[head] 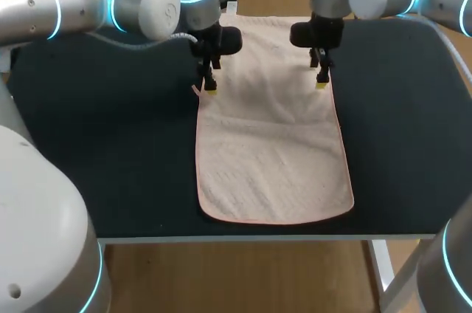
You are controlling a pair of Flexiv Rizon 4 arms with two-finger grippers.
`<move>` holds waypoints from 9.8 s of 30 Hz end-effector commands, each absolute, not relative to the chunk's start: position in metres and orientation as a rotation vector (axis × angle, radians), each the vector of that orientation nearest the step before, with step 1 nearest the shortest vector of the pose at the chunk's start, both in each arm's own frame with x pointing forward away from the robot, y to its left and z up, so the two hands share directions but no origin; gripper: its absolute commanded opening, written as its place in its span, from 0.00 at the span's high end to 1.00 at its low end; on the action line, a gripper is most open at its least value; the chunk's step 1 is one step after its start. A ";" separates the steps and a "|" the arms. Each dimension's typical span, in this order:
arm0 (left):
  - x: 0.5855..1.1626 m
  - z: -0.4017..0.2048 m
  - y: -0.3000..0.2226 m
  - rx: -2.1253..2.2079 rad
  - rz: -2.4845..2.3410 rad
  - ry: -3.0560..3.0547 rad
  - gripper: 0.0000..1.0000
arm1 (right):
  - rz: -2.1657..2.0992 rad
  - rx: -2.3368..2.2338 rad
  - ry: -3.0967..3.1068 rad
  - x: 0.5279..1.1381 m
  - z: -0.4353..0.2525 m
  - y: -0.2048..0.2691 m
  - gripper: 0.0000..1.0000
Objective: Fold the towel
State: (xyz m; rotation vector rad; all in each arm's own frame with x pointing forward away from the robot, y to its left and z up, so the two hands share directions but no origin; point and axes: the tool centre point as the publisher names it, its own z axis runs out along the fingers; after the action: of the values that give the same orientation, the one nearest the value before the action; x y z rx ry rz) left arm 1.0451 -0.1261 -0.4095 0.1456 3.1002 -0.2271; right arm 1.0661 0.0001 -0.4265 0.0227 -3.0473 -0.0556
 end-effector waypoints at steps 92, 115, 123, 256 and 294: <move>1.136 -0.194 -0.095 -0.067 -0.093 2.665 1.00 | -0.294 0.067 -3.457 1.130 -0.202 0.016 1.00; 1.205 -0.049 -0.060 -0.192 -0.022 2.311 1.00 | -0.302 0.158 -3.803 1.234 -0.068 0.045 1.00; 1.189 -0.052 -0.058 -0.212 -0.037 2.309 1.00 | -0.303 0.226 -3.837 1.230 -0.058 0.056 1.00; 1.065 -0.309 -0.006 -0.010 -0.956 2.917 0.00 | 0.096 -0.082 -3.369 1.140 -0.311 0.059 0.00; 1.065 -0.309 -0.006 -0.010 -0.956 2.917 0.00 | -1.401 -1.109 -1.979 1.133 -0.300 -0.017 0.00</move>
State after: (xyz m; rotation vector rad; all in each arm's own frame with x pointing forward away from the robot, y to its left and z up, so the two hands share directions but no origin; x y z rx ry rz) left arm 1.0646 -0.0066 -0.3079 -0.0114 2.9183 -0.9538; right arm 1.1281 -0.0107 -0.2938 -0.7041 -2.9558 -0.5815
